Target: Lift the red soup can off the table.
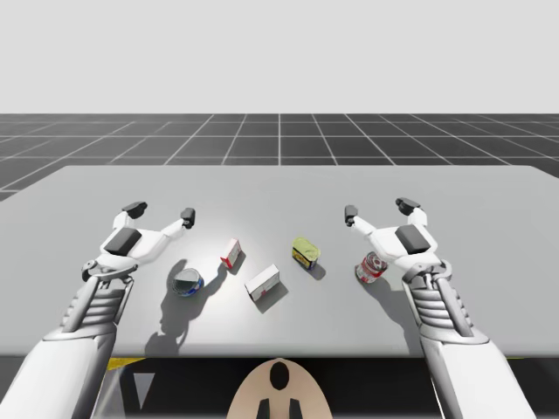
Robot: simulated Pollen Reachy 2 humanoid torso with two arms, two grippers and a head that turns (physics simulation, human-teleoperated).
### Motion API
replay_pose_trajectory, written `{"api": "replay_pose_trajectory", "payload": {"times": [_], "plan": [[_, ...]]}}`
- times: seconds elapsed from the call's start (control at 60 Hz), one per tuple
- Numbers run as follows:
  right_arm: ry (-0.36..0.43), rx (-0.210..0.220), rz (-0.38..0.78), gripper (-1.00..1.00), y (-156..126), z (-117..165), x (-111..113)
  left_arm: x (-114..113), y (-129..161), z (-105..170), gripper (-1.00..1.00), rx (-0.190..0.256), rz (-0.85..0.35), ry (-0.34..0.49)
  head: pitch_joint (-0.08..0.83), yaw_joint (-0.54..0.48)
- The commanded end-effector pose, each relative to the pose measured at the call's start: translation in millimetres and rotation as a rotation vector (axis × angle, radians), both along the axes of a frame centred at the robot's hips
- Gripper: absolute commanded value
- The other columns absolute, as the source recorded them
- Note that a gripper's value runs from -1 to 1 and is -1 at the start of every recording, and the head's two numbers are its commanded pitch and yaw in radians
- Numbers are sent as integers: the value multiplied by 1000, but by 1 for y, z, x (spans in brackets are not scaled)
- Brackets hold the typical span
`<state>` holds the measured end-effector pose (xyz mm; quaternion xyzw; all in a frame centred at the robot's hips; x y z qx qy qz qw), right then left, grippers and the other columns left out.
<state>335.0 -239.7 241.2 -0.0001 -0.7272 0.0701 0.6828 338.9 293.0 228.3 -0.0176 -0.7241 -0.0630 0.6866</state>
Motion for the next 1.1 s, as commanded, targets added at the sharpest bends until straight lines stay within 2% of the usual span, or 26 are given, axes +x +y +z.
{"api": "replay_pose_trajectory", "payload": {"times": [0.017, 0.183, 0.35, 0.383, 0.45, 0.5, 0.55, 0.65, 0.667, 0.683, 0.7, 0.717, 0.733, 0.75, 0.9, 1.1], "plan": [[-2, -2, -2, -1000, 0, 0, 0, 0, -1, 0, -1000, 5, -2, -2, 615, -301], [-2, -2, 1, -1000, 0, 1, -1, 0, -2, -1, -1000, 8, -6, 0, 679, -384], [-2, 5, 27, -1000, 2, 5, -4, 0, -3, -1, -1000, 8, -7, 1, 676, -391], [4, -3, 2, -1000, 2, 8, -6, 0, -3, -1, -1000, 8, -6, 0, 672, -389], [28, 60, 39, -1000, -1, 16, -16, 0, -3, -1, -1000, 5, -2, 0, 667, -387], [23, 56, 58, -1000, -3, 21, -24, 0, -3, -1, -1000, 3, 0, 2, 664, -389], [33, 72, 66, -1000, -7, 28, -37, -1, -4, -1, -1000, 3, 0, 3, 662, -391], [36, 45, 117, -1000, -11, 31, -58, 0, -4, -1, -1000, 7, -1, 4, 661, -391], [42, 53, 133, -1000, -11, 30, -60, 0, -4, -2, -1000, 7, 0, 4, 661, -391], [23, 111, 138, -1000, -10, 27, -67, 0, -5, -2, -1000, 10, 0, 3, 659, -391], [0, 119, 127, -1000, -9, 26, -69, 0, -5, -2, -1000, 10, 0, 3, 659, -392], [-6, 109, 128, -1000, -10, 26, -70, 0, -5, -2, -1000, 11, 1, 3, 658, -392], [9, 78, 140, -1000, -12, 25, -72, 0, -5, -3, -1000, 12, 2, 2, 658, -392], [14, 71, 142, -1000, -14, 22, -78, 0, -5, -3, -1000, 15, 3, 3, 657, -393], [49, 61, 161, -1000, -22, 4, -97, 2, -6, -6, -1000, 24, 7, 10, 654, -399], [110, 75, 221, -1000, -33, -26, -119, 3, -8, -8, -1000, 38, 16, 10, 660, -401]]}}
